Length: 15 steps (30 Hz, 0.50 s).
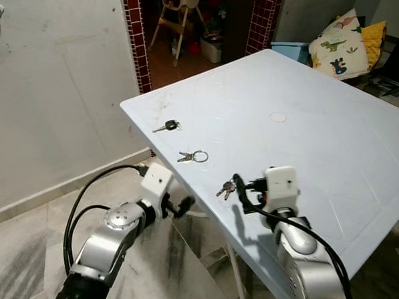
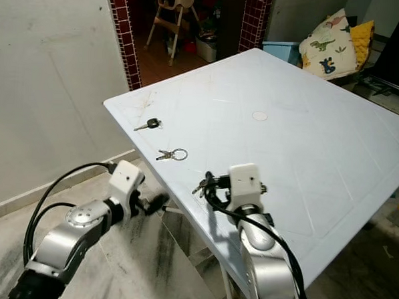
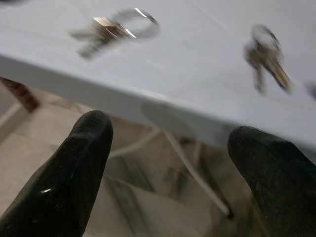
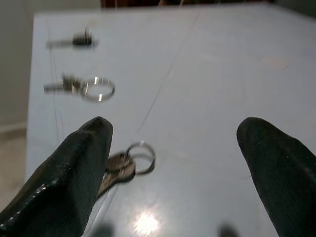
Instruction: Hang keys on a hook
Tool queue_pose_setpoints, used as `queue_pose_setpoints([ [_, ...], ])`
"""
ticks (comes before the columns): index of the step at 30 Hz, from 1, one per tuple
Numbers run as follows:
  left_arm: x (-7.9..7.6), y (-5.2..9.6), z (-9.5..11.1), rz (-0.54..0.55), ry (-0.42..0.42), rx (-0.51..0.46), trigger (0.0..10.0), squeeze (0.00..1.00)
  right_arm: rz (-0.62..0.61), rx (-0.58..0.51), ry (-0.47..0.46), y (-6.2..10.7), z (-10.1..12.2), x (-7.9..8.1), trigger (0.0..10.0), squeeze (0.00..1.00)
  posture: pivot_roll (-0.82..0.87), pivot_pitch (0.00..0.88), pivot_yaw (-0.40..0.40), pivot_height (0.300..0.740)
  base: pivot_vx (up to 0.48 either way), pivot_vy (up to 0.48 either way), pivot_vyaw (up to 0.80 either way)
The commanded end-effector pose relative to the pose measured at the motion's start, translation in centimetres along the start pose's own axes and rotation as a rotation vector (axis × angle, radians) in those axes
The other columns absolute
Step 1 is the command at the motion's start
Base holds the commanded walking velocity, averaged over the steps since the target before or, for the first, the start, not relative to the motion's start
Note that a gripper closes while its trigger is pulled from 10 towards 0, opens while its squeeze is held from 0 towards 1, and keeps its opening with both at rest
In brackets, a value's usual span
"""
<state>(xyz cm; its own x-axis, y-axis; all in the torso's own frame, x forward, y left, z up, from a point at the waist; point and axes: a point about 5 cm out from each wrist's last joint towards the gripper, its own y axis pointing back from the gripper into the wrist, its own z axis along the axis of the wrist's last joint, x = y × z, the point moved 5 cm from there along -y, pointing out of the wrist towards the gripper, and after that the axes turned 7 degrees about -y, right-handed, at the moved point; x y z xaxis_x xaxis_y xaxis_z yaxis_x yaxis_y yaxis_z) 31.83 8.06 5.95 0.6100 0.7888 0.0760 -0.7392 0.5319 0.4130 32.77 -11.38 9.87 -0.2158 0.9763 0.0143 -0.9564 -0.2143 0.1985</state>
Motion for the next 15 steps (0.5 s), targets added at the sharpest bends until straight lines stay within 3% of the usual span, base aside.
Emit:
queue_pose_setpoints([
  [1,-0.5,0.2,0.0,-0.03,-0.013,0.007,10.0,0.0,0.023,0.036,0.016,-0.5,-0.5,0.4,10.0,0.0,0.04,0.0,0.037,0.74,0.0,0.0,0.0],
  [11,-1.2,0.8,0.0,-0.118,-0.043,0.026,10.0,0.0,0.006,0.099,0.005,-2.3,-1.8,0.1,10.0,0.0,0.08,0.0,0.032,0.74,0.0,0.0,0.0],
  [13,-1.5,0.9,0.2,-0.148,-0.05,0.019,10.0,0.0,0.023,0.121,0.008,-2.5,-2.4,0.4,9.8,0.0,0.08,0.0,0.035,0.74,0.0,0.0,0.0],
  [14,-1.6,1.0,0.3,-0.156,-0.05,0.015,10.0,0.0,0.026,0.127,0.01,-2.6,-2.5,0.4,8.5,0.0,0.08,0.0,0.035,0.74,0.0,0.0,0.0],
  [15,-1.7,1.0,0.4,-0.161,-0.05,0.013,10.0,0.0,0.028,0.13,0.01,-2.6,-2.6,0.5,8.5,0.0,0.08,0.0,0.035,0.74,0.0,0.0,0.0],
])
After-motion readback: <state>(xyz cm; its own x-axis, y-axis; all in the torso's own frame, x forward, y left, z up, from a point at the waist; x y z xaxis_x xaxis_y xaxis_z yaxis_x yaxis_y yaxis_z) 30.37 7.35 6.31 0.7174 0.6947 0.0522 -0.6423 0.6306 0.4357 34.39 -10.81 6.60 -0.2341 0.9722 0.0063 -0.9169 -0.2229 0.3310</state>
